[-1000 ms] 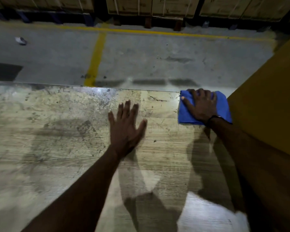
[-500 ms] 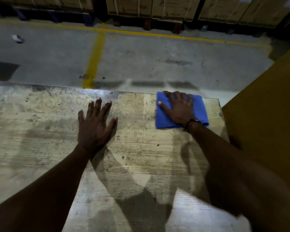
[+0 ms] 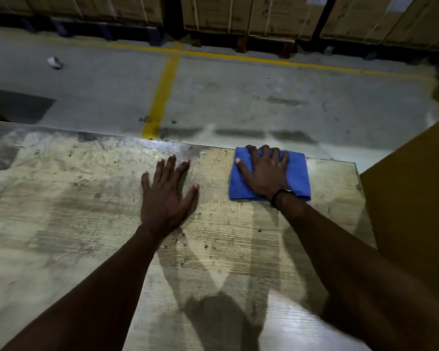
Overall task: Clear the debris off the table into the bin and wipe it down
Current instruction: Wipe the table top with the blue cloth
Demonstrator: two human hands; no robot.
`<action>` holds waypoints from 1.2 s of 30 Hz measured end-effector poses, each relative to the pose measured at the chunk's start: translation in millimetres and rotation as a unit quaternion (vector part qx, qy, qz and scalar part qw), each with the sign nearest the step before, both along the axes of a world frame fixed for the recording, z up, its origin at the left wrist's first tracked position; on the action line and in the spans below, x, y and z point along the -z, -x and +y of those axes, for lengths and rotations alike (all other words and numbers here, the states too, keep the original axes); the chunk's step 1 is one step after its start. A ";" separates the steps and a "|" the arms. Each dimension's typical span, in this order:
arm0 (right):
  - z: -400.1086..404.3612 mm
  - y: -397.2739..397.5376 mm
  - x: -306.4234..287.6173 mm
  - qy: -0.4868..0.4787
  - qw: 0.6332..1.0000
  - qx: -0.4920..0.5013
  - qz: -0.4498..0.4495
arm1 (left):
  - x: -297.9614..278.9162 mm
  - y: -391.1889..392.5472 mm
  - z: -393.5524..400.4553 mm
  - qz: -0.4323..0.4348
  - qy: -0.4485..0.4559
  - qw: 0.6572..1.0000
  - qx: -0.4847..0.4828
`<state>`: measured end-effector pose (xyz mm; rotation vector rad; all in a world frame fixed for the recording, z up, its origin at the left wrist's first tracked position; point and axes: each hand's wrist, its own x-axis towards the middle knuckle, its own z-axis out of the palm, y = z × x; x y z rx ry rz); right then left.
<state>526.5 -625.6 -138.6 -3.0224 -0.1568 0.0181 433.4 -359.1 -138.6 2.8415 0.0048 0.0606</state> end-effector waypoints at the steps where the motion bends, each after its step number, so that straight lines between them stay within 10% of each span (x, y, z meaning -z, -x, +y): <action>1: 12.4 -0.7 -0.1 0.002 1.000 -0.005 0.000 | 1.1 -0.8 0.2 0.001 0.005 1.000 0.002; 18: 237.1 -16.5 -3.7 -0.017 0.997 -0.077 0.009 | 4.6 -8.9 198.2 -0.028 -0.041 0.999 -0.023; 29: 115.4 -6.3 0.4 -0.004 0.999 -0.001 -0.033 | 6.6 -7.1 197.7 -0.057 -0.026 0.998 -0.024; 36: 244.9 -14.2 1.0 -0.002 1.000 0.015 -0.007 | 12.9 -10.4 199.9 -0.054 -0.011 0.998 -0.020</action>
